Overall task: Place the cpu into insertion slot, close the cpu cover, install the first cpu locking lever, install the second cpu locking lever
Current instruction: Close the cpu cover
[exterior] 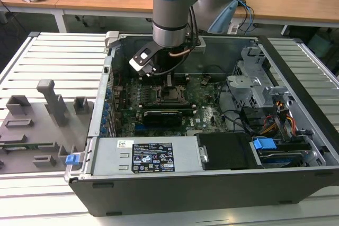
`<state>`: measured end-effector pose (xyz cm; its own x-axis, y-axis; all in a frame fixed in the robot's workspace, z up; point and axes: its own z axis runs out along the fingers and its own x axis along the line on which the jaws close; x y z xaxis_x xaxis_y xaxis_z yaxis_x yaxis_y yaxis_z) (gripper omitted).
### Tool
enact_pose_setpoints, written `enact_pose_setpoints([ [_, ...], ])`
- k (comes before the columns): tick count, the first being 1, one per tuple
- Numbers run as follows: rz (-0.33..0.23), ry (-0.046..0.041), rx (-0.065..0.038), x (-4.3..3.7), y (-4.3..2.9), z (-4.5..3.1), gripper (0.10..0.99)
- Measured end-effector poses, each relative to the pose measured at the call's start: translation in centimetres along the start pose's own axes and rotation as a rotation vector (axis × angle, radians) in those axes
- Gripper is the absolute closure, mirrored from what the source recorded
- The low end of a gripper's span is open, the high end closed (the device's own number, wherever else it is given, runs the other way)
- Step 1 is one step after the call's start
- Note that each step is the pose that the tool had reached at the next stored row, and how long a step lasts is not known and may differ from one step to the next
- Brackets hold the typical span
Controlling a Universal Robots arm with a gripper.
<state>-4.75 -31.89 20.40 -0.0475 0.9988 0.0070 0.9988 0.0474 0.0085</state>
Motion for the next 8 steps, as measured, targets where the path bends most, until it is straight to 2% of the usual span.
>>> enact_pose_setpoints([
  [3, 0.000, 0.0000, -0.001, 0.00, 0.14, -0.03, 0.980],
  [4, 0.000, 0.0018, -0.002, 0.03, 0.17, -0.17, 0.980],
  [7, 0.000, 0.0002, -0.001, 0.01, 0.16, -0.91, 0.980],
  [8, 0.000, 0.0002, 0.000, 0.00, 0.29, -0.93, 0.980],
])
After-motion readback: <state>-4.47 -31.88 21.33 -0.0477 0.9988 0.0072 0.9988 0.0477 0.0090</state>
